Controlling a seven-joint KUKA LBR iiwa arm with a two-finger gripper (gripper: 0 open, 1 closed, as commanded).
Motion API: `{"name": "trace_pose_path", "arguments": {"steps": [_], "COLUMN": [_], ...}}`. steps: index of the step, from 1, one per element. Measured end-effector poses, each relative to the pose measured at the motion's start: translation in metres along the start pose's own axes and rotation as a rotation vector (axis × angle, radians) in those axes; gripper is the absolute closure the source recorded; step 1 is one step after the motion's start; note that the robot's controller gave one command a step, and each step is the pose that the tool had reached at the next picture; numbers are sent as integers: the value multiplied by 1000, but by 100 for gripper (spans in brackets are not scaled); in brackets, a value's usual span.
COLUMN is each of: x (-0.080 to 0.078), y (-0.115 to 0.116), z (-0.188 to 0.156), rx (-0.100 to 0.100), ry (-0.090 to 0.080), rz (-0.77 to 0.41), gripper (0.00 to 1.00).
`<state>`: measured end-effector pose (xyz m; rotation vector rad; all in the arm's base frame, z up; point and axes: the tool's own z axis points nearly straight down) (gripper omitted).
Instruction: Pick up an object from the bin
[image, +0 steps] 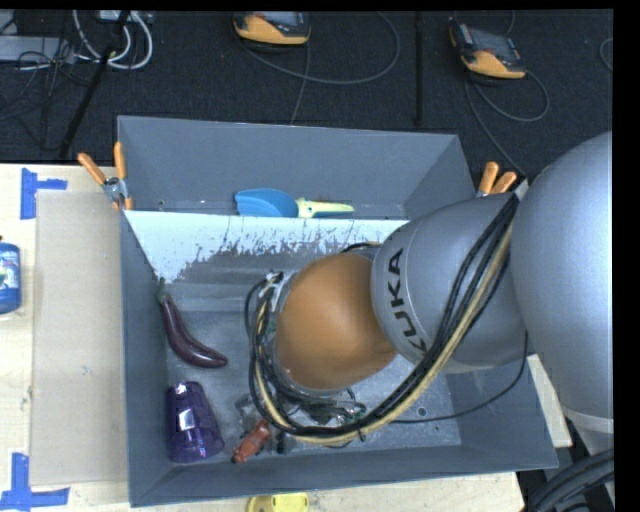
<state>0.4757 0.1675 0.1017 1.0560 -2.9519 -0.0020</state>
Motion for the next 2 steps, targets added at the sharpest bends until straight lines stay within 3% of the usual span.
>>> {"name": "trace_pose_path", "arguments": {"steps": [2], "x": [-2], "y": [-1], "z": [-15], "rx": [4], "ry": [-10], "rz": [1], "gripper": [100]}}
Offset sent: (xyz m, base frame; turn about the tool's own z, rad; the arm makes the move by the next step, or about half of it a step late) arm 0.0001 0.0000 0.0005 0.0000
